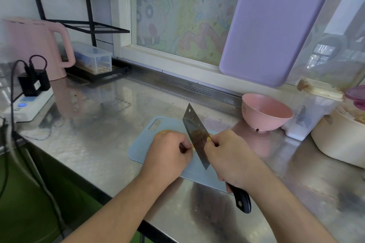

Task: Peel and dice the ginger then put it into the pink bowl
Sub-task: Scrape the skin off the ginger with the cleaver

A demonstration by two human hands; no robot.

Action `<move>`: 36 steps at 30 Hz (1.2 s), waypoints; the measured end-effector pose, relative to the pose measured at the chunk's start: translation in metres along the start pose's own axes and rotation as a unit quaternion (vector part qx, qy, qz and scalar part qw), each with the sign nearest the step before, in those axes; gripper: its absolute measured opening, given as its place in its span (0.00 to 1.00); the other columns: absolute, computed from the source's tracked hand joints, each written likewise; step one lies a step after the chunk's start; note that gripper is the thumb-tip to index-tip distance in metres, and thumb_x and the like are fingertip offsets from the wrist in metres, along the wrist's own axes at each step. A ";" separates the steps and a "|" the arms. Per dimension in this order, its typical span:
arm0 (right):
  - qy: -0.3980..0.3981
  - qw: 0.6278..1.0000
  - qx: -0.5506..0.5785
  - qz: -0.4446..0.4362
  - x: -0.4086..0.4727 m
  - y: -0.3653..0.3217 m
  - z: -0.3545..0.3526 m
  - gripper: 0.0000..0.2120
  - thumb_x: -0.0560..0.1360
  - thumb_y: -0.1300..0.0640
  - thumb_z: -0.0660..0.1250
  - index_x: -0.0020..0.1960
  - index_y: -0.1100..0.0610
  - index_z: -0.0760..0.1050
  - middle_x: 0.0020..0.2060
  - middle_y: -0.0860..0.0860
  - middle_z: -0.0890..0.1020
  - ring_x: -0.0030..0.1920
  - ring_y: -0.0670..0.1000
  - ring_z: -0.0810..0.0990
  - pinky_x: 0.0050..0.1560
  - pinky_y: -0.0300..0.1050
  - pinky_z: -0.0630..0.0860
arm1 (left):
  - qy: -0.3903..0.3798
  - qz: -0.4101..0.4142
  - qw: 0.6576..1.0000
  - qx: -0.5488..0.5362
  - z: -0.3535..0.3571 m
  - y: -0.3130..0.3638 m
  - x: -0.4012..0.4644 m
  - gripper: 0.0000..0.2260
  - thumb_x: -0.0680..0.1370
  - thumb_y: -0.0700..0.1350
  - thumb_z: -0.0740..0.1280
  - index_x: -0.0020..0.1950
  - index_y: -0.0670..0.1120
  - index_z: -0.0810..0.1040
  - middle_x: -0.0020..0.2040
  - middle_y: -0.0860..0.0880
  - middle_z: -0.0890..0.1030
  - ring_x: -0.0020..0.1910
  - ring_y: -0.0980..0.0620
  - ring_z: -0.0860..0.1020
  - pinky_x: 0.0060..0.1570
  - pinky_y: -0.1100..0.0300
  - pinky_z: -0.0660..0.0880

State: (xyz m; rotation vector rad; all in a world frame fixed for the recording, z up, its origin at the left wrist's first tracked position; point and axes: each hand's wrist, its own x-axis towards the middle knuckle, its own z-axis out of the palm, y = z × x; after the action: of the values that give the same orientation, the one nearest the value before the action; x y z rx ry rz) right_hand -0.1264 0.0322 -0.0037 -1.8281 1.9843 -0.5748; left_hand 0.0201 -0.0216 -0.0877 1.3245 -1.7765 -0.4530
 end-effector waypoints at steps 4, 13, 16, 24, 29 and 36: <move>-0.017 1.000 -0.022 -0.004 -0.002 -0.004 -0.001 0.16 0.82 0.56 0.58 0.35 0.54 0.67 0.29 0.50 0.73 0.30 0.52 0.73 0.33 0.40 0.73 | 0.001 0.009 1.000 0.018 0.000 0.001 0.000 0.04 0.71 0.41 0.75 0.38 0.50 0.85 0.36 0.57 0.83 0.41 0.59 0.79 0.43 0.58 0.78; -0.053 0.997 -0.060 0.008 -0.004 -0.005 0.002 0.16 0.82 0.58 0.57 0.35 0.54 0.64 0.30 0.50 0.71 0.29 0.48 0.68 0.32 0.37 0.68 | 0.010 0.016 0.999 0.039 0.000 0.002 0.000 0.03 0.72 0.43 0.75 0.38 0.51 0.85 0.36 0.57 0.81 0.40 0.59 0.77 0.38 0.68 0.71; -0.053 0.997 -0.052 0.014 -0.001 -0.005 0.005 0.16 0.82 0.57 0.57 0.35 0.54 0.64 0.31 0.50 0.71 0.29 0.48 0.68 0.32 0.38 0.69 | 0.007 0.021 0.999 0.040 -0.001 0.003 -0.001 0.03 0.72 0.43 0.75 0.39 0.51 0.85 0.36 0.57 0.81 0.41 0.59 0.78 0.39 0.66 0.73; -0.001 0.999 0.020 0.037 -0.001 0.002 -0.003 0.14 0.80 0.57 0.58 0.36 0.59 0.67 0.27 0.55 0.74 0.20 0.50 0.70 0.24 0.41 0.69 | -0.004 0.008 1.000 0.006 0.000 0.001 -0.001 0.05 0.73 0.41 0.75 0.41 0.51 0.85 0.36 0.58 0.82 0.40 0.61 0.80 0.45 0.60 0.80; -0.004 0.999 0.039 0.030 -0.004 0.001 -0.005 0.13 0.78 0.59 0.58 0.35 0.60 0.64 0.25 0.57 0.72 0.16 0.49 0.67 0.22 0.40 0.66 | -0.004 0.000 1.000 0.000 0.000 0.000 -0.001 0.05 0.74 0.41 0.75 0.40 0.51 0.85 0.37 0.57 0.82 0.41 0.61 0.80 0.45 0.60 0.79; -0.026 1.000 -0.010 0.009 -0.005 -0.004 -0.004 0.17 0.82 0.54 0.57 0.35 0.55 0.68 0.29 0.51 0.74 0.30 0.53 0.74 0.33 0.41 0.75 | 0.000 0.010 1.000 0.017 0.000 0.000 0.000 0.05 0.72 0.41 0.73 0.39 0.50 0.85 0.37 0.56 0.82 0.41 0.60 0.79 0.44 0.59 0.78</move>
State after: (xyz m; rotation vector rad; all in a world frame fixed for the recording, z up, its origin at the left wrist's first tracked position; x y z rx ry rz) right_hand -0.1251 0.0374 0.0015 -1.8168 1.9771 -0.5001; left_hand 0.0200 -0.0214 -0.0876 1.3293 -1.8035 -0.4129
